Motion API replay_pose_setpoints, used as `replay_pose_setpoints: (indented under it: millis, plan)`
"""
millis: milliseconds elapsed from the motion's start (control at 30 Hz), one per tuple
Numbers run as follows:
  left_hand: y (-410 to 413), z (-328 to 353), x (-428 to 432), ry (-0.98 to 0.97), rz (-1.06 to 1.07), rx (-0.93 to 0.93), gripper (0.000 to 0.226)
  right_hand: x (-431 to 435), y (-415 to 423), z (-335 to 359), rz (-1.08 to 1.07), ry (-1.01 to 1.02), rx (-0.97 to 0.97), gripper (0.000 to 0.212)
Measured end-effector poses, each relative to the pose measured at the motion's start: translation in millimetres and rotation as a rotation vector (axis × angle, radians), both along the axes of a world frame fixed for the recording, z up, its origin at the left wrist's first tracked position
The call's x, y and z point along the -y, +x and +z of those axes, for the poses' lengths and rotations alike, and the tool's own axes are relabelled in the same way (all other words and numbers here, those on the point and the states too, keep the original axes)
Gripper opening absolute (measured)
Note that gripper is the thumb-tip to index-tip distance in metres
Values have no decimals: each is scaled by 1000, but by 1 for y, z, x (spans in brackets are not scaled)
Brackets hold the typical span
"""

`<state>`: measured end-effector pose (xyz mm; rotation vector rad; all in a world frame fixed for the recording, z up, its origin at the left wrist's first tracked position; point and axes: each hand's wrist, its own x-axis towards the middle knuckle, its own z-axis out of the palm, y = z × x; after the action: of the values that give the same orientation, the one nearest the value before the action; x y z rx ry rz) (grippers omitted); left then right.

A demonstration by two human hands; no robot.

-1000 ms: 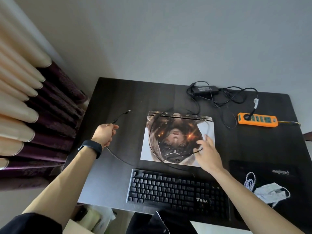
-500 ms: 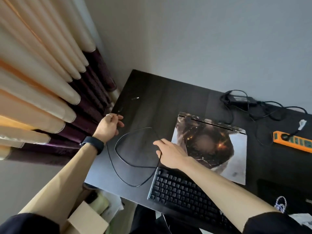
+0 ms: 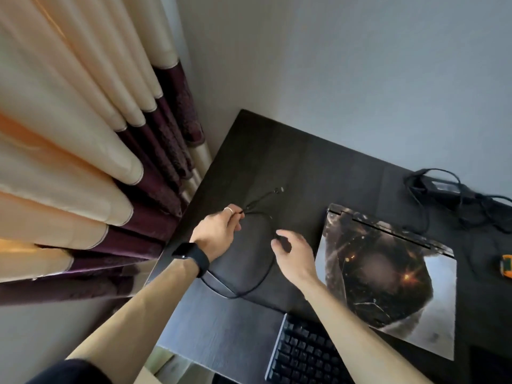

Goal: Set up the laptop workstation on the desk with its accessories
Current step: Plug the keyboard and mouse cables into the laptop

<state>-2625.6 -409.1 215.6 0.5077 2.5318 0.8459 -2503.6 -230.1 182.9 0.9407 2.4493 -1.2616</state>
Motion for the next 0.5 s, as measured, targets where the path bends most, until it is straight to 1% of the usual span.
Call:
replay_pose_setpoints:
  millis: [33, 100, 133, 167, 200, 267, 367, 433, 500]
  plan:
    - [-1, -6, -1, -51, -77, -37, 16, -7, -6, 2, -197, -197, 9, 31]
    - [1, -21, -3, -149, -222, -80, 18, -22, -17, 9, -538, -683, 49, 30]
    - [2, -28, -4, -191, -287, -90, 19, -29, -22, 12, -644, -855, 46, 29]
    - [3, -33, -4, -231, -341, -88, 19, -35, -25, 11, -716, -955, 22, 27]
    - [4, -37, -4, -257, -374, -78, 21, -37, -27, 10, -769, -1001, -18, 25]
    - [1, -44, -6, -312, -411, -49, 26, -35, -31, 6, -827, -997, -84, 23]
    - [-5, -57, -10, -364, -420, -85, 33, -23, -32, -2, -773, -848, -76, 19]
    - [-5, -61, -21, -269, -347, -84, 45, -16, -26, -6, -741, -780, -45, 12]
    - [1, -55, -39, -89, -268, 8, 53, -14, -21, -7, -746, -769, -18, 7]
